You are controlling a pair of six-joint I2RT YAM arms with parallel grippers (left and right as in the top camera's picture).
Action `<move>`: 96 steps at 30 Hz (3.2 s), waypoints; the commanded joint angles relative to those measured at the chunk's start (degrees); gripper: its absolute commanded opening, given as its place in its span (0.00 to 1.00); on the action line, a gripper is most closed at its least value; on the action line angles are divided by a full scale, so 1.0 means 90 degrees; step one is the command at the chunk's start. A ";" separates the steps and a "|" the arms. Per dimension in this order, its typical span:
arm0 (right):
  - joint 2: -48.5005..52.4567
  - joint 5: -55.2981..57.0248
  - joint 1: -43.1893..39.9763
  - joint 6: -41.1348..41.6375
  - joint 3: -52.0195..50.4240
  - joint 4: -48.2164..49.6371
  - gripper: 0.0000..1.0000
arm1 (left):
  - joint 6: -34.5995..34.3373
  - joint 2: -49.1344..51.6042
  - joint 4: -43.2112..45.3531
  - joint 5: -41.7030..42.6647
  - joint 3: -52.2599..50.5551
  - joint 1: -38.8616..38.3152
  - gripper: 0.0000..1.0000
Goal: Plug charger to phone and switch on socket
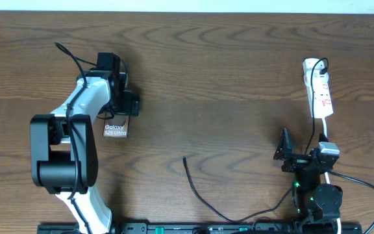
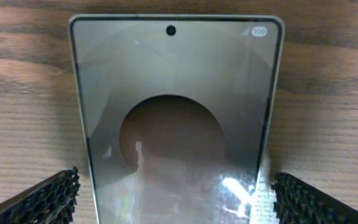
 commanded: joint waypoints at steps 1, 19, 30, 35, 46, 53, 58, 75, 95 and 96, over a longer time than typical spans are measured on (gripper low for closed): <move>-0.0039 0.0073 0.0032 -0.0095 -0.0005 -0.0022 0.99 | 0.0109 0.0243 0.0002 -0.0056 -0.0061 0.0032 0.98; -0.0039 0.0073 0.0032 -0.0095 -0.0005 -0.0022 0.99 | 0.0109 0.0352 -0.0187 -0.0058 -0.0061 0.0032 0.98; -0.0039 0.0073 0.0032 -0.0095 -0.0005 -0.0022 0.99 | 0.0109 0.0352 -0.0386 -0.0058 -0.0061 0.0032 0.98; -0.0039 0.0073 0.0032 -0.0095 -0.0005 -0.0022 0.99 | 0.0109 0.0352 -0.0386 -0.0058 -0.0061 0.0032 0.98; -0.0039 0.0073 0.0032 -0.0095 -0.0005 -0.0022 0.99 | 0.0109 0.0352 -0.0505 -0.0058 -0.0061 0.0032 0.98; -0.0039 0.0073 0.0032 -0.0095 -0.0005 -0.0022 0.99 | 0.0109 0.0352 -0.0498 -0.0058 -0.0061 0.0032 0.98; -0.0039 0.0073 0.0032 -0.0095 -0.0005 -0.0022 0.99 | 0.0109 0.0352 -0.0447 -0.0058 -0.0061 0.0032 0.98; -0.0039 0.0073 0.0032 -0.0095 -0.0005 -0.0022 0.99 | 0.0233 0.0352 -0.0228 -0.0058 -0.0061 0.0032 0.98; -0.0039 0.0073 0.0032 -0.0095 -0.0005 -0.0022 0.99 | 0.0233 0.0352 -0.0357 -0.0061 -0.0061 0.0032 0.97; -0.0039 0.0073 0.0032 -0.0095 -0.0005 -0.0022 0.99 | 0.0233 0.0352 -0.0357 -0.0061 -0.0061 0.0032 0.97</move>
